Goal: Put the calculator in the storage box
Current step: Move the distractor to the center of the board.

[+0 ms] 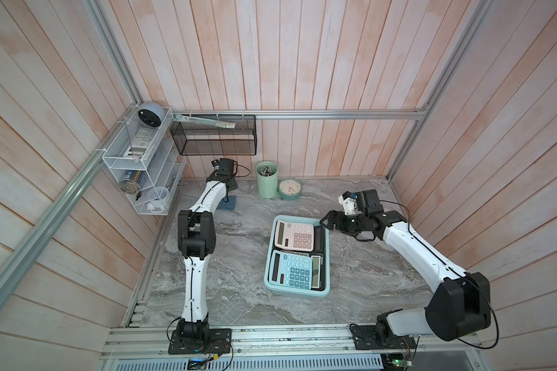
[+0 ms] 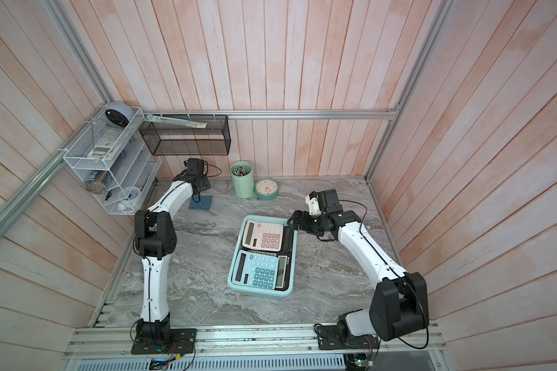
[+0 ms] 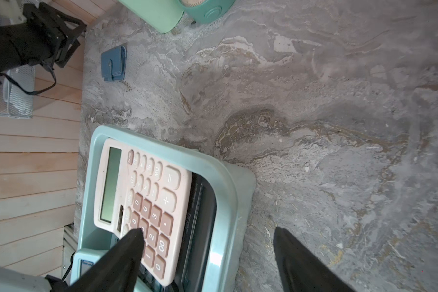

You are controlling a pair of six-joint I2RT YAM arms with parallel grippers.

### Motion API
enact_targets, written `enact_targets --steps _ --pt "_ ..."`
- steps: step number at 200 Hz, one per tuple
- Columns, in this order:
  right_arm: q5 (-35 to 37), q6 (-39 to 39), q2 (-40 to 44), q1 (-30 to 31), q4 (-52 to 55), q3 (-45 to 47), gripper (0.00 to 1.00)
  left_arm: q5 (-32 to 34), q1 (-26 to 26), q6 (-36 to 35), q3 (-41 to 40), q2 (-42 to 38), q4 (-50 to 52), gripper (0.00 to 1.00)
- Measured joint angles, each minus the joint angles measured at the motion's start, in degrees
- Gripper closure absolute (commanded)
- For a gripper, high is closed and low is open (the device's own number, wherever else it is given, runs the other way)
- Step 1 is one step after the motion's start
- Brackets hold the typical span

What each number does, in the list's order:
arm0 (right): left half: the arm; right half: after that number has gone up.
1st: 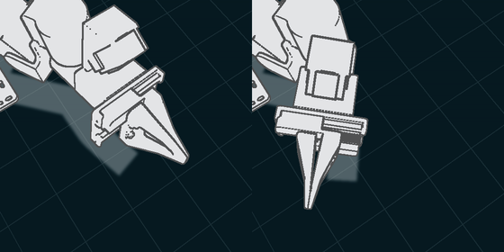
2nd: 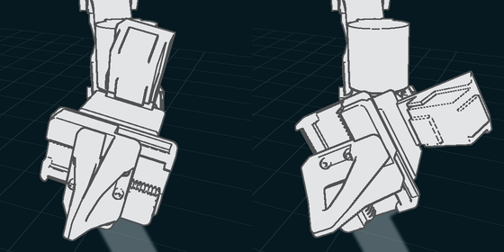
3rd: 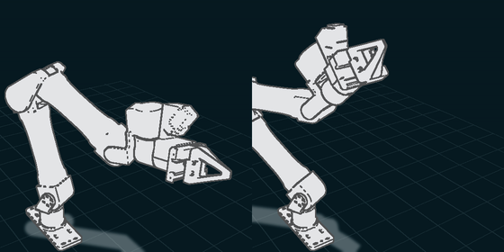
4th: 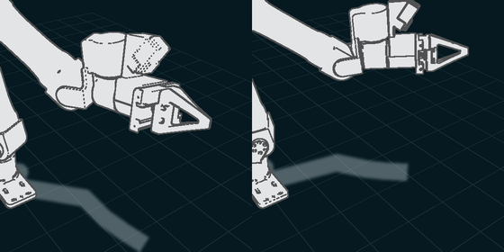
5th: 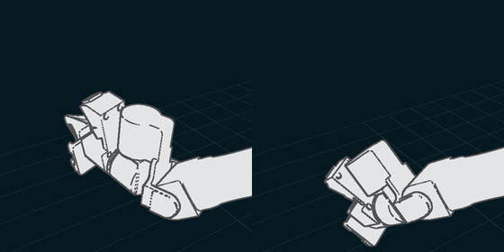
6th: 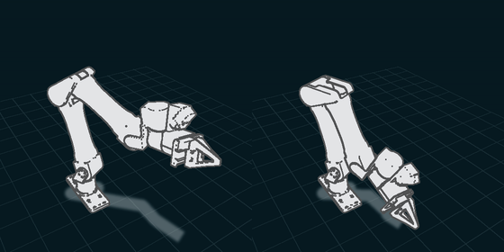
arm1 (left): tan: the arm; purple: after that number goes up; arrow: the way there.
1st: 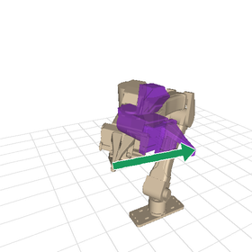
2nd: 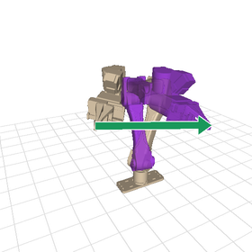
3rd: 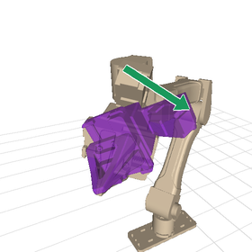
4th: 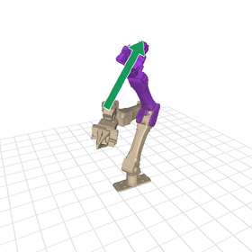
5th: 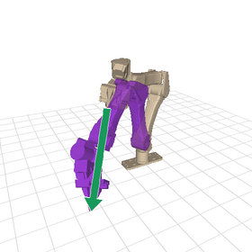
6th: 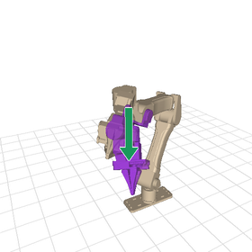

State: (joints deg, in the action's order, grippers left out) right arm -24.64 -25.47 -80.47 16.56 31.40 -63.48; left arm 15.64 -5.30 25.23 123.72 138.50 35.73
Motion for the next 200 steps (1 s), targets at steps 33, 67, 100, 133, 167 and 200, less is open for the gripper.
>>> enact_targets --steps 33,67,100,133,167,200 --pt "-1.9 0.3 0.4 0.0 -0.1 2.3 0.14 -2.3 1.9 0.0 5.3 5.4 5.4 0.49" --pt "-3.0 0.3 2.9 0.0 0.0 2.5 0.14 -3.9 2.4 0.0 5.1 5.7 8.5 0.49" --pt "-4.2 0.3 4.2 0.0 0.1 1.6 0.14 -4.7 2.1 0.0 -2.8 2.3 6.9 0.5" --pt "-5.4 0.3 4.3 0.7 0.1 -0.4 0.14 -5.2 2.1 0.3 -14.3 -5.0 5.7 0.51" --pt "-6.3 0.2 5.0 2.0 -0.2 -0.8 0.14 -6.1 2.1 1.4 -24.8 -12.3 4.8 0.52" --pt "-6.6 0.2 5.2 3.1 -0.5 -1.2 0.14 -6.9 1.9 2.8 -28.2 -18.0 5.2 0.51"
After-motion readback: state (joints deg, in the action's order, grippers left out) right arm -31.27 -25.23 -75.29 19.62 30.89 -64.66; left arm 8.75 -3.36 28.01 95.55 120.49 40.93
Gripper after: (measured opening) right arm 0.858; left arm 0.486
